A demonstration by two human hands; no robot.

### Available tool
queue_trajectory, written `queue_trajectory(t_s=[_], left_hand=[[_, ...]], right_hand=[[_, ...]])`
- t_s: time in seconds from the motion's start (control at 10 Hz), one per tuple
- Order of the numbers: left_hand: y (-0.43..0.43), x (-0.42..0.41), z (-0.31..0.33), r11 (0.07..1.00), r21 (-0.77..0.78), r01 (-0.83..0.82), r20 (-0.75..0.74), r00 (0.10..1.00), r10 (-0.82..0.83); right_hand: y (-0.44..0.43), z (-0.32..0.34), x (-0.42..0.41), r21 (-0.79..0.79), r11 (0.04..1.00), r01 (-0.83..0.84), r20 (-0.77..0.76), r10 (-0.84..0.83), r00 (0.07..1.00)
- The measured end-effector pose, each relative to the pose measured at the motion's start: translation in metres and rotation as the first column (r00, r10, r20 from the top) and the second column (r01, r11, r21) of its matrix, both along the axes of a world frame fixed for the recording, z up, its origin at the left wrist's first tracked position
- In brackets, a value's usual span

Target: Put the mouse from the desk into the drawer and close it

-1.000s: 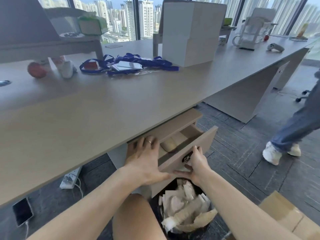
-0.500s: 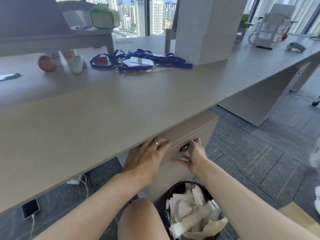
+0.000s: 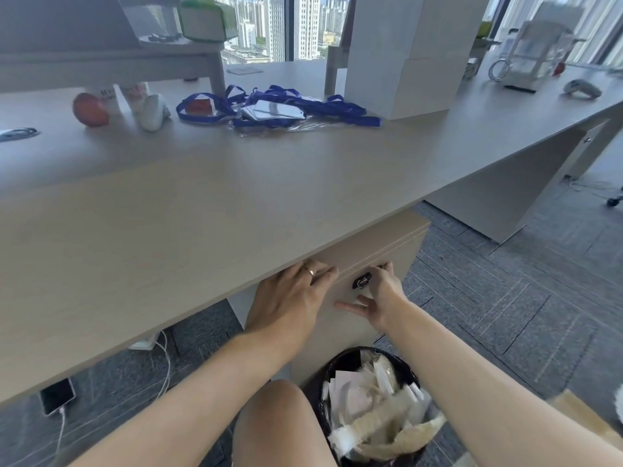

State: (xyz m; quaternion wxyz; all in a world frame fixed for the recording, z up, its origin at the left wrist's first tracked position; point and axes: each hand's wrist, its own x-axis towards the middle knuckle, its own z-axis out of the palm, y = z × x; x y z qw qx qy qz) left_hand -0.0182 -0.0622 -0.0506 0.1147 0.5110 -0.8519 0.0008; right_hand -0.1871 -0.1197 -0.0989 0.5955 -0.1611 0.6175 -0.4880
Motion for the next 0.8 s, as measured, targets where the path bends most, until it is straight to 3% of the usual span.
queue_trajectory(t_s=[0.4,0.5,0.6,0.7,0.8], left_hand=[[0.0,-0.002,-0.006,1.0,-0.025,-0.019,0.021,1.0,0.019],[0.001,-0.001,-0.006,1.0,0.006,-0.021,0.029,0.999,0.021],[-0.004,0.002,-0.006,0.999,0.03,0.014,0.044,0.999,-0.015],[0.003,0.006,0.0,0.997,0.058,0.04,0.076,0.996,-0.045],[0.017,0.002,0.011,0.987,0.139,0.077,0.077,0.993,-0.088]], right_hand=[[0.0,0.003,0.001,0.012,1.0,0.005,0.002,-0.005,1.0],[0.016,0.013,-0.007,0.028,0.998,-0.061,-0.074,0.062,0.995],[0.038,0.03,-0.031,0.039,0.987,-0.154,-0.244,0.159,0.957],[0.065,0.068,-0.059,-0.024,0.962,-0.271,-0.499,0.224,0.837],[0.107,0.133,-0.092,-0.206,0.903,-0.377,-0.755,0.098,0.648]])
